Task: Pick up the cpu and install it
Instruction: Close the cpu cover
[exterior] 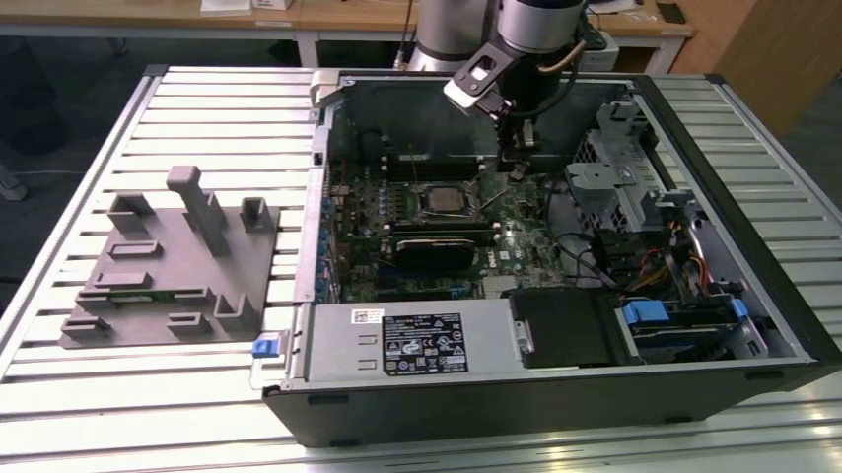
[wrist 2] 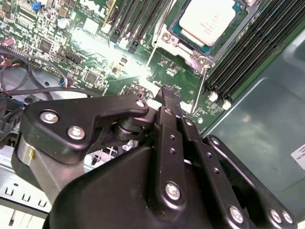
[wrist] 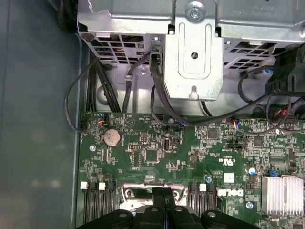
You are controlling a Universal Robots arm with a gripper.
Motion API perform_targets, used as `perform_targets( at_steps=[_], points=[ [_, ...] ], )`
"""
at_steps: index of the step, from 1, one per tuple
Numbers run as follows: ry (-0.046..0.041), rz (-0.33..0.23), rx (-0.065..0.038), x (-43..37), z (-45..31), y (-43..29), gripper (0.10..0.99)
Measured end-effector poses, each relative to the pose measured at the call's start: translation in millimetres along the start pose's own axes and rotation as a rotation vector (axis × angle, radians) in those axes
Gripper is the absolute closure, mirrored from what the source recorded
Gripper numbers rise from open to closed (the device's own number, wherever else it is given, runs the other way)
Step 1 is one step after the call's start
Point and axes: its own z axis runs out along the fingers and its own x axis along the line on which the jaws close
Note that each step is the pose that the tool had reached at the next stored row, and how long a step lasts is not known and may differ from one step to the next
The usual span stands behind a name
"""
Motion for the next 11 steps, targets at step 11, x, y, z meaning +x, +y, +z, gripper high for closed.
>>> perform_targets(
  at_steps=[11],
  points=[
    [0.0001,0.000,0.001,7.8,4.8,12.1,0.980]
  ],
)
